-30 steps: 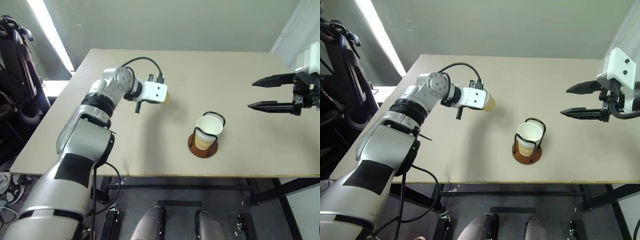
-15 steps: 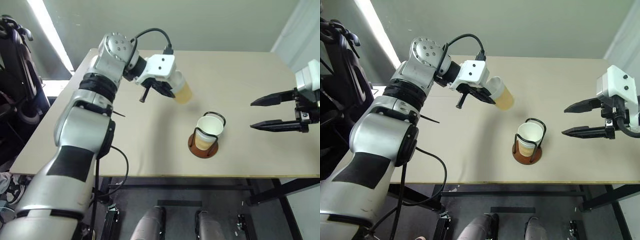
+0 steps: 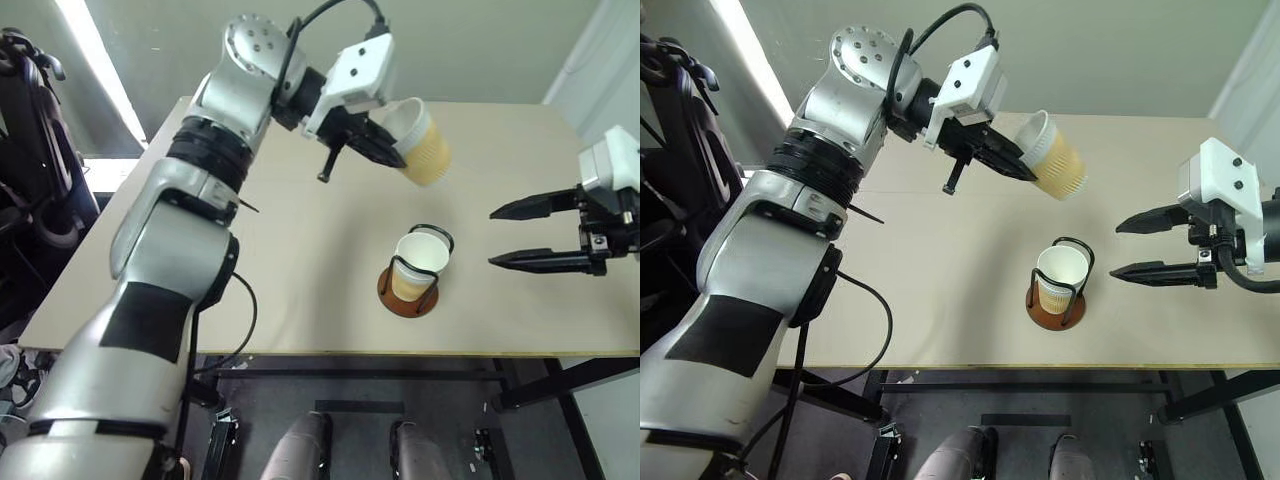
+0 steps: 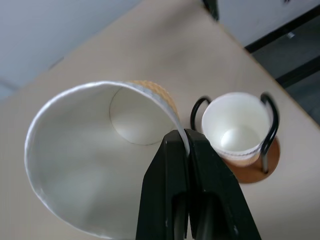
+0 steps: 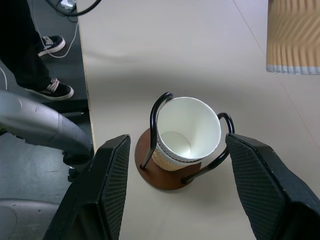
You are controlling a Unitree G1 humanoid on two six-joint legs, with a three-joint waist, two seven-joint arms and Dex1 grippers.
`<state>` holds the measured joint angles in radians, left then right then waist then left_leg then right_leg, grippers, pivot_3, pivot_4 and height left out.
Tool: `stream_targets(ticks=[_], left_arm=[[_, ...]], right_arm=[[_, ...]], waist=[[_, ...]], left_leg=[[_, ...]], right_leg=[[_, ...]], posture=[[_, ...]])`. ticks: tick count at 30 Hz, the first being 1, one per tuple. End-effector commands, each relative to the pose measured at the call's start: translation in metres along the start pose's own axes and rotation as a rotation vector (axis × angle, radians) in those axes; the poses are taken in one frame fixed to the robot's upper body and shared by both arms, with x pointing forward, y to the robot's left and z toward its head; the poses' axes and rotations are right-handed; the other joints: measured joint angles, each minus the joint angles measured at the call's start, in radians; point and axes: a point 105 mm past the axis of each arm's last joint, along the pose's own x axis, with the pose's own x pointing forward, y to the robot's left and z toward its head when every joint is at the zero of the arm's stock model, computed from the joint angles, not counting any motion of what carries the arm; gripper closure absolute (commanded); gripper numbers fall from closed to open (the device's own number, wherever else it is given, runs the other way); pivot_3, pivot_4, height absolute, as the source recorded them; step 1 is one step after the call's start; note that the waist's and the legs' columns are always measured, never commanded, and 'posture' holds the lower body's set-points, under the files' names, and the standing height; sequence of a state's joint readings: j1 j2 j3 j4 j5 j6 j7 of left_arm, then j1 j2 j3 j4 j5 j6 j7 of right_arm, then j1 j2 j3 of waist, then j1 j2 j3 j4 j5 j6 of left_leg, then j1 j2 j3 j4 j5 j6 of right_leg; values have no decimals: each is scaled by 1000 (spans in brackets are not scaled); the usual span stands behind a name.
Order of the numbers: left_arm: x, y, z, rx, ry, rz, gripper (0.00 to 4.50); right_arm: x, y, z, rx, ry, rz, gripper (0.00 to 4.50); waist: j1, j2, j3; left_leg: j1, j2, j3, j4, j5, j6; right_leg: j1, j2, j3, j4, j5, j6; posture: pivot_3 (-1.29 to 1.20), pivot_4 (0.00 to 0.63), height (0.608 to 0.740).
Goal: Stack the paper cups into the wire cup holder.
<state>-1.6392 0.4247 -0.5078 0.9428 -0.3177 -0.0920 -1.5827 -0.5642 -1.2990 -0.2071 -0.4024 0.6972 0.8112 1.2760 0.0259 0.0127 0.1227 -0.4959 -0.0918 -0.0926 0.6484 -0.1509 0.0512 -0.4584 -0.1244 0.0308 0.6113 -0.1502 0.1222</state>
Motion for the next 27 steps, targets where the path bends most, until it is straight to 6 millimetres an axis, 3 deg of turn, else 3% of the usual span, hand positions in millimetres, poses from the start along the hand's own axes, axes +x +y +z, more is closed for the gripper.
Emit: stream_targets(ticks=[1,8,27], left_arm=[[-2,-6,16,55,-4,-66,4477],[5,-20,-4,78,82,-148,4477],[36,-32,-18,100,100,-248,4477]], right_arm=[[-6,1,12,-43,-28,-33,1456],[-5,2,11,-36,-34,-41,1456],[-5,7,5,-16,-31,-54,1456]], waist=[[0,0,0],[4,0,0],[5,0,0]], left_leg=[[0,0,0,0,0,0],[-1,0,-1,4,0,0],[-2,-1,-3,14,-2,-4]], right_leg=[[0,0,1,0,0,0],[2,1,-1,-1,1,3],[6,0,3,-1,2,10]], posture=[[0,150,740],[0,150,740],[0,150,740]])
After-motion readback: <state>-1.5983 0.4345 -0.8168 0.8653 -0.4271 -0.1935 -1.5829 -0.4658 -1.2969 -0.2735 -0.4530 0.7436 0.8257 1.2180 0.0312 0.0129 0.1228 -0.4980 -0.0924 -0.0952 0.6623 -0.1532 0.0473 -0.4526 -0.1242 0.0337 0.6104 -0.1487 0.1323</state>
